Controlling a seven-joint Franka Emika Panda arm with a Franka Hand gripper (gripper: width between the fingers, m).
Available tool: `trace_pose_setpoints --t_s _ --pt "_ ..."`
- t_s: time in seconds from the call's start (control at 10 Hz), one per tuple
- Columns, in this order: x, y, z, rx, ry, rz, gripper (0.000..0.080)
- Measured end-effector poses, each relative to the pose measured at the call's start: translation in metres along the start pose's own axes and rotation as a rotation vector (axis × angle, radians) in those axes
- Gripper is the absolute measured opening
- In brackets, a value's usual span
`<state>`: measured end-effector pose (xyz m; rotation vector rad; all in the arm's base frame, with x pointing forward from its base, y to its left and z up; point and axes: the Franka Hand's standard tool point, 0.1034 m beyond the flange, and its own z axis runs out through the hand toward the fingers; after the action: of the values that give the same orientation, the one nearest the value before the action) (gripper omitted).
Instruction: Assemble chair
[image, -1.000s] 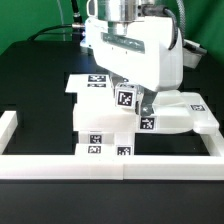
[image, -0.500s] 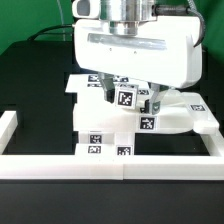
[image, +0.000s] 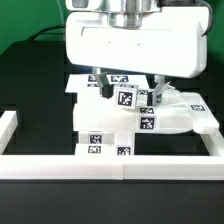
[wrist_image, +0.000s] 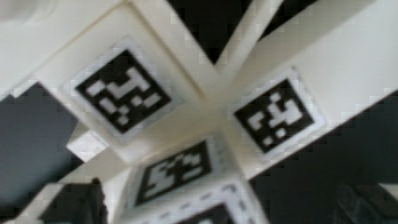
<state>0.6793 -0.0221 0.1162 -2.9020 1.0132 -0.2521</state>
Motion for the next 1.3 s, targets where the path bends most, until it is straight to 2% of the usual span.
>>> trace_pose_setpoints --t_s 0.5,0.6,0.8,1.3 --pt "0.0014 0.0036 0.0015 -0.012 0.003 -0.092 0.0649" --pt "0.0038 0.0073 0.0015 -0.030 0.009 -0.301 0.0649" --pt "0.0031 0.0073 0.0019 -0.054 0.011 -0.468 0.0649" --pt "0.0039 0.0030 -0.0004 -0.055 0.014 -0.496 0.0649"
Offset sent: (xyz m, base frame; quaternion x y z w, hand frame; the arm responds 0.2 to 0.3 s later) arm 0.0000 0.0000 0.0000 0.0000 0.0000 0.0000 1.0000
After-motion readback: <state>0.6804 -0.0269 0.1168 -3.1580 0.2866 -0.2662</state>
